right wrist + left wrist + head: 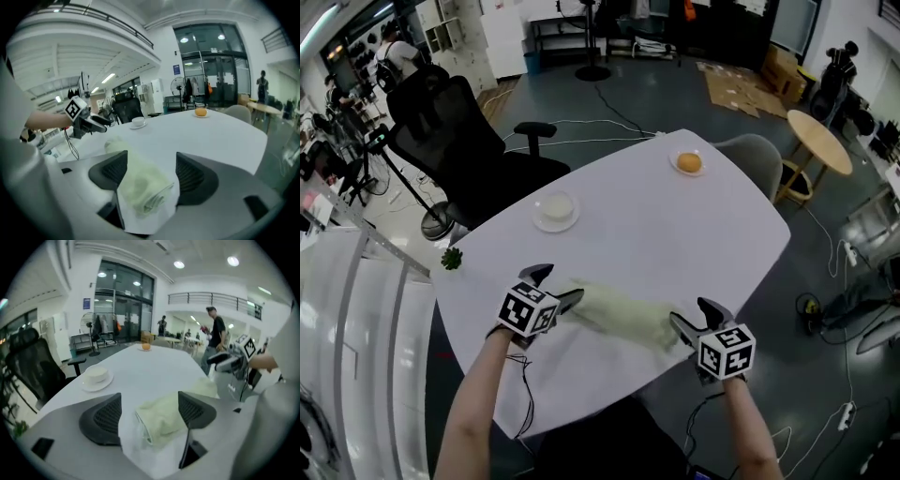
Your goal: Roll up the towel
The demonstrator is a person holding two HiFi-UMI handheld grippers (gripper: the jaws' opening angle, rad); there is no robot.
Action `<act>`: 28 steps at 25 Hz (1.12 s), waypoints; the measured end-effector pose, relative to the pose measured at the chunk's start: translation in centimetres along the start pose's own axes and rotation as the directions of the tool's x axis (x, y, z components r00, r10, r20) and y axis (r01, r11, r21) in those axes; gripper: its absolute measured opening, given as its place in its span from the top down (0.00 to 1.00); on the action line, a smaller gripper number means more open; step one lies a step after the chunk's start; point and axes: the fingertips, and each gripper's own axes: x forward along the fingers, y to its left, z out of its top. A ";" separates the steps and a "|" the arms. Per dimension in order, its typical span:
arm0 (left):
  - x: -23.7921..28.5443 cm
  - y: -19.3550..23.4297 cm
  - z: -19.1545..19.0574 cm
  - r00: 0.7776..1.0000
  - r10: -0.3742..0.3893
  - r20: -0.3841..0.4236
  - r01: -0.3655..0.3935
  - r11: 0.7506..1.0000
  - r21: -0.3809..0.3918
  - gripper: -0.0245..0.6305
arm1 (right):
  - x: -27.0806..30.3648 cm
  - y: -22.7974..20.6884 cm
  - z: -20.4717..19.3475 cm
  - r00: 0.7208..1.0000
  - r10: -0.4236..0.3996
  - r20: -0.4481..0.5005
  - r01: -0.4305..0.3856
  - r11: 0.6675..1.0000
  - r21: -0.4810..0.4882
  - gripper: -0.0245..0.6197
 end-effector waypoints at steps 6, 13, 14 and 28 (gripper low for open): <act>-8.3 -0.4 1.2 0.961 0.047 0.273 0.024 0.968 -0.251 0.38 | -2.3 5.1 2.9 0.983 0.050 0.178 -0.079 0.984 0.159 0.51; -18.2 0.1 -1.7 0.889 0.217 0.404 -0.089 0.946 -0.312 0.38 | -2.0 13.5 5.4 0.950 0.115 0.291 -0.133 0.990 0.045 0.57; -19.7 0.0 -2.2 0.876 0.240 0.417 -0.103 0.940 -0.324 0.38 | -2.1 14.7 5.8 0.945 0.125 0.303 -0.137 0.990 0.020 0.57; -33.5 -1.8 -8.2 0.657 0.568 0.495 -0.366 0.815 -0.450 0.68 | -2.1 29.1 9.7 0.818 0.403 0.411 -0.360 0.915 -0.181 0.77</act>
